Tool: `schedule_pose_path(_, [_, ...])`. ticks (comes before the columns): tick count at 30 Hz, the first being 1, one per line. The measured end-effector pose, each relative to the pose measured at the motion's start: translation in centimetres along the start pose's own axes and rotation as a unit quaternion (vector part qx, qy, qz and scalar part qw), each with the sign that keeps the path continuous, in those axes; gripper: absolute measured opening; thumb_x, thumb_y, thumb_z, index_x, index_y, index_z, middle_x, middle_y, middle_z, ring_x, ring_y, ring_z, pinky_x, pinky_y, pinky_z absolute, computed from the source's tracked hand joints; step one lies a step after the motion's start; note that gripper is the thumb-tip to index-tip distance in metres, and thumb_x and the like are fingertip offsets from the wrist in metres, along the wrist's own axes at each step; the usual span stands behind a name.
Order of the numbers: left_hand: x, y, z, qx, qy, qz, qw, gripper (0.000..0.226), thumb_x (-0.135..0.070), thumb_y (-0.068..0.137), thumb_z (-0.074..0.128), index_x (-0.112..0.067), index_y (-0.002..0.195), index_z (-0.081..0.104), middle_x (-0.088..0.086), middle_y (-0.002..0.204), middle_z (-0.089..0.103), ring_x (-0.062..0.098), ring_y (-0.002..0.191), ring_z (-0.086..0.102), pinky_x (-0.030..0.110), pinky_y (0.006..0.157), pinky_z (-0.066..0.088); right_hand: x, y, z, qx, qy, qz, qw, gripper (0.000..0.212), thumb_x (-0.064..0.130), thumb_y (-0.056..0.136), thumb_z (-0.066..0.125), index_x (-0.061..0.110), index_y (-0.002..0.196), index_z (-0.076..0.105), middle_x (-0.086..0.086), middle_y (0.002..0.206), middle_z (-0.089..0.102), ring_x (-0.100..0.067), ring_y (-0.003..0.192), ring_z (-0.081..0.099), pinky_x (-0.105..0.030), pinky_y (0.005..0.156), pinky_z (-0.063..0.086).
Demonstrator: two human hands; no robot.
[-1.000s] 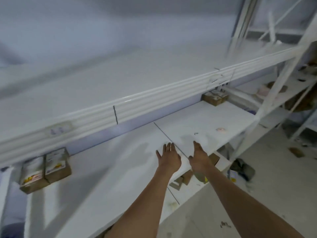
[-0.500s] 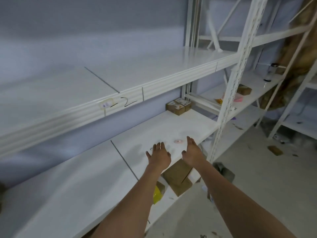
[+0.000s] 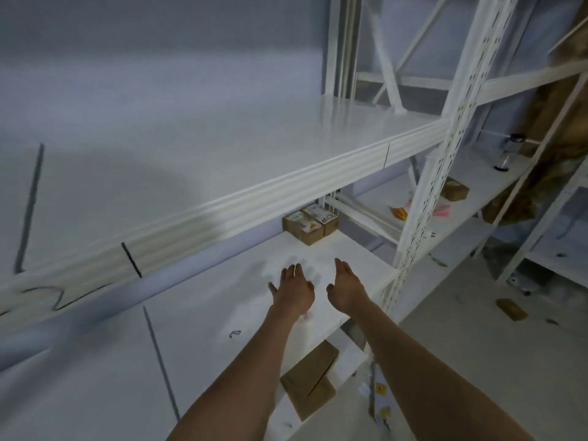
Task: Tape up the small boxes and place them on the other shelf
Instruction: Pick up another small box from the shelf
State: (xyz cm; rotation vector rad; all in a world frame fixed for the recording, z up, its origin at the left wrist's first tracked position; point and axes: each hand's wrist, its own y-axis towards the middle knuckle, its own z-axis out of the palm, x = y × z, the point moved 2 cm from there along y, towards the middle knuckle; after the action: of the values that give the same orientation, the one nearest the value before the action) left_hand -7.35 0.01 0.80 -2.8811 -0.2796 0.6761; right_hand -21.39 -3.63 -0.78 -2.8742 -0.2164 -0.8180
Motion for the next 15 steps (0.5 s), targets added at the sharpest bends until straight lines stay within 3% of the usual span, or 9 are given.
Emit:
schedule_pose_path(12, [-3.2,10.5,0.4,0.007,-0.013,-0.046,0.999,0.062,-0.030,0.106,0.033,-0.012,0.159,0.008,0.005,0.167,0.009,0.024,0.154,0.004,0.061,0.121,0.005,-1.5,12.0,-1.9,0.027,-0.041,-0.054,0.997,0.073,0.020,0.101,0.050,0.005,0.158,0.007,-0.015,0.166,0.012,-0.027,0.154,0.013,-0.045,0.124,0.011])
schedule_pose_path(15, [-3.6,12.5,0.6,0.002,-0.022,-0.065,0.998,0.062,-0.030,0.106,0.035,-0.012,0.159,0.009,0.005,0.167,0.010,0.023,0.154,0.006,0.061,0.121,0.007,-1.7,15.2,-1.7,0.042,-0.045,-0.068,0.996,0.071,0.019,0.100,0.050,0.004,0.158,0.012,-0.015,0.163,0.020,-0.030,0.151,0.021,-0.046,0.124,0.016])
